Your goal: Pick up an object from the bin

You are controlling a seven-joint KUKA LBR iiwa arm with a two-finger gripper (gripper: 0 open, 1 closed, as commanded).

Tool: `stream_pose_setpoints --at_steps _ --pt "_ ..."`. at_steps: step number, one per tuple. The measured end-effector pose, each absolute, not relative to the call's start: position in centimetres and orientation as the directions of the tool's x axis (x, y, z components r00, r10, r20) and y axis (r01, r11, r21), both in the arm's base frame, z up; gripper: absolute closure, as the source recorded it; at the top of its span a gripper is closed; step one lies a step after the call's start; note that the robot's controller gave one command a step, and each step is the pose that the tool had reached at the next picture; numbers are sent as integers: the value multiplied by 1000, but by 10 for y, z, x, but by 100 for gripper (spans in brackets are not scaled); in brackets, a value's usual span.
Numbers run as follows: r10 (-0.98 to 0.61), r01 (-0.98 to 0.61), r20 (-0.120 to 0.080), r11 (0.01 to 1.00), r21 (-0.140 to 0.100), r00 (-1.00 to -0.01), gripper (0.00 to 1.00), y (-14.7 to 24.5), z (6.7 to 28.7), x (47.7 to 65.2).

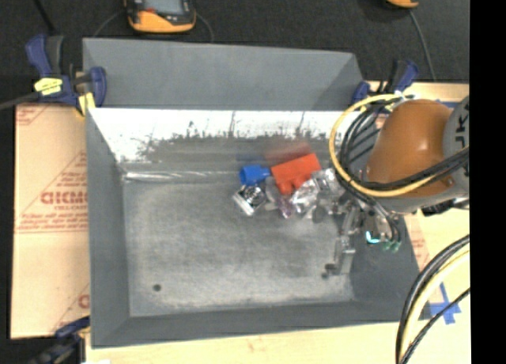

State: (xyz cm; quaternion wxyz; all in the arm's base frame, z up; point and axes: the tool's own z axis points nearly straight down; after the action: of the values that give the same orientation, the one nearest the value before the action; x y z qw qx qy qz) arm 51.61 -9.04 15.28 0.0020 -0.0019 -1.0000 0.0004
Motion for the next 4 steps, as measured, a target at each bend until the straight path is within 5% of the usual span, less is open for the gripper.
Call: stream_pose_setpoints --at_steps 1,2,3,4 --pt "-33 -33 -4 999 1 -999 0 -104 133 542" --pt "-75 -75 -7 997 0 -997 0 -64 111 587" --pt "-378 -378 -7 926 -1 -926 0 -149 118 622" --pt "-508 -508 -2 861 10 -861 0 -158 80 637"
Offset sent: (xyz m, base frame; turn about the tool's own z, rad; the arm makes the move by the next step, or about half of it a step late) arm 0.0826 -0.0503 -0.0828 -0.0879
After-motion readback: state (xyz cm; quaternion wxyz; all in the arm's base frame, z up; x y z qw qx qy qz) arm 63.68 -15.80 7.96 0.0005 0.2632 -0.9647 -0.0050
